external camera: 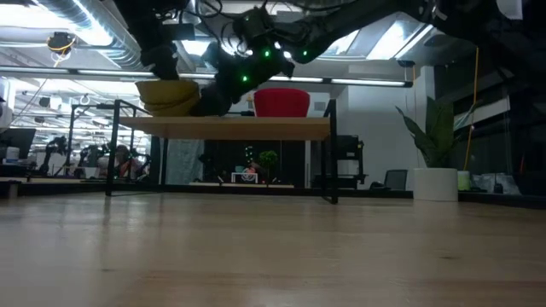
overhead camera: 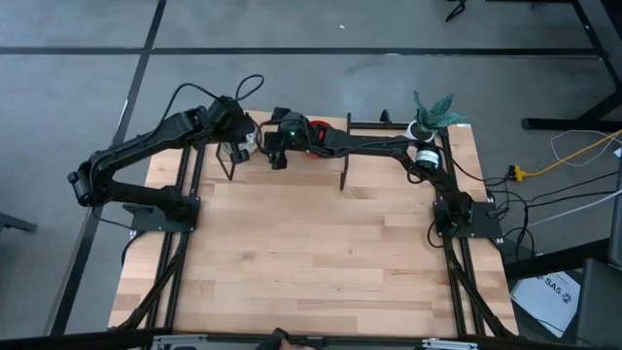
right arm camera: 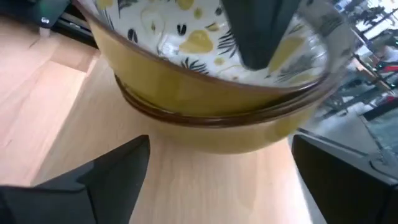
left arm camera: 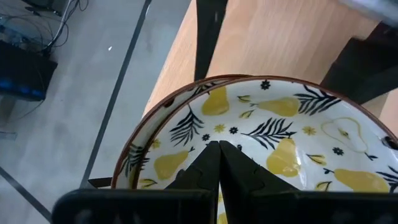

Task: Pick & Place Mini bowls
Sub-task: Adjust the white patterned bowls on the shelf

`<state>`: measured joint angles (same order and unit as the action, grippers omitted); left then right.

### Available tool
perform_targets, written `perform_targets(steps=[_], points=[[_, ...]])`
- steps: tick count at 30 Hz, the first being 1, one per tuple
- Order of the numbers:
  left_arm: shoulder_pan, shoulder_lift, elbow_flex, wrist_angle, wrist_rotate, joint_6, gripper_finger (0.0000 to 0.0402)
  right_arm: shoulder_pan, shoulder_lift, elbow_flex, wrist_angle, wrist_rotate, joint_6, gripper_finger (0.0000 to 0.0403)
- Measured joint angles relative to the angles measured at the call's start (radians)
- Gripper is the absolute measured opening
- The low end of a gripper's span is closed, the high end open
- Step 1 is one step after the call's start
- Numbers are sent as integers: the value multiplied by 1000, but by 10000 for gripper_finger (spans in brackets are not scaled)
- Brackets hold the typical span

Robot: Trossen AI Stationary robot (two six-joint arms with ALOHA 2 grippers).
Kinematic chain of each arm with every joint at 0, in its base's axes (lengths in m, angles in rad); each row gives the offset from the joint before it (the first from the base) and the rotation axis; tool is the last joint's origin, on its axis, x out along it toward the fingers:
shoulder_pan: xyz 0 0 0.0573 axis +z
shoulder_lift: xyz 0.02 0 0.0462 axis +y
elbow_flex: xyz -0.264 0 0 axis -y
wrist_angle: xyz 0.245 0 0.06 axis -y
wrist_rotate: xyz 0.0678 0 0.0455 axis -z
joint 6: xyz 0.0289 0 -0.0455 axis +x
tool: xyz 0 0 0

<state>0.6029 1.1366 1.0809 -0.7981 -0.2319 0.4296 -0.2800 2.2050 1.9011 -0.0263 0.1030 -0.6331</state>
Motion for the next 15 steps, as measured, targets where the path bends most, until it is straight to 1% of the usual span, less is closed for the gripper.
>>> perform_targets(steps=[2,8,10,15], points=[[0,0,0,-1,3,-9,2,-4,11,0,14,-20,3,389],[-1,0,0,-9,13,-21,2,-4,42,1,121,-22,-43,389],[-1,0,0,-13,14,-25,2,-7,43,1,129,-28,-45,389],[-1,0,0,-12,13,-27,2,-17,45,0,143,-93,-47,389]])
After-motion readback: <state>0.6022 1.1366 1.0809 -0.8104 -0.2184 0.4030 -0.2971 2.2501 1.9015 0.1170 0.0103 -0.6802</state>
